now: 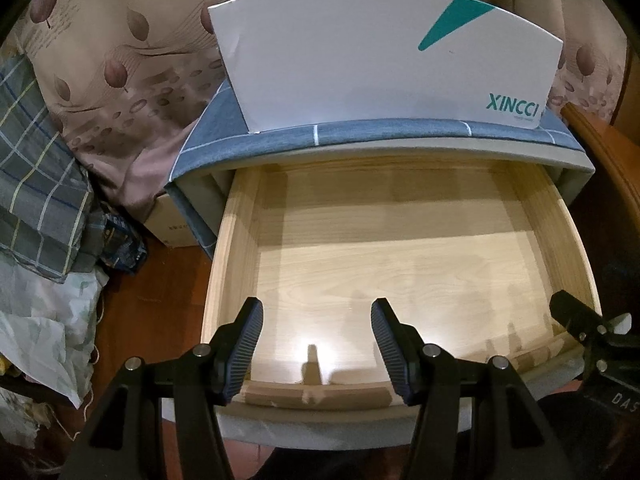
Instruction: Take underwear out of drawer
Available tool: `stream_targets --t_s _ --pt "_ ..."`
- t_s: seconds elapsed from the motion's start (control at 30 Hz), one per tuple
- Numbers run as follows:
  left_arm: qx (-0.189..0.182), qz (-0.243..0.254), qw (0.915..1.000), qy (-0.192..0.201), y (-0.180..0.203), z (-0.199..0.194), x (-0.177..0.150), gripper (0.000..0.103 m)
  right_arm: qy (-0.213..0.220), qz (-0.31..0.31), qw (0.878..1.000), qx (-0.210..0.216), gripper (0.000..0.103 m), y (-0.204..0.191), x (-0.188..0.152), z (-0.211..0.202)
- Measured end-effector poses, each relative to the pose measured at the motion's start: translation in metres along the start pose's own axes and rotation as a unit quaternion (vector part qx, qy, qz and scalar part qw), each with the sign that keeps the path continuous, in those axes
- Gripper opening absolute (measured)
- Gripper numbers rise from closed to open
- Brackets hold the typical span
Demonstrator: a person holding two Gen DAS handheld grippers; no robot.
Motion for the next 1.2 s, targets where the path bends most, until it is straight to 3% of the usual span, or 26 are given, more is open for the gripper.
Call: stream_targets --t_s 1.2 --pt "0.006 0.014 0.9998 0.013 0.008 -0.005 0.001 0.058 -0.027 -0.019 0.999 -0.005 0.091 -0.011 -0.007 0.01"
Point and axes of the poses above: each gripper's, at about its wrist camera, not at the fingertips, and z roughly the way its jaws point, y to its right, x to its top, the point moved 8 cm from there along z, roughly the way its jaws point, and after that the axes turned 9 degrees about -x, right-handed, at the moved point
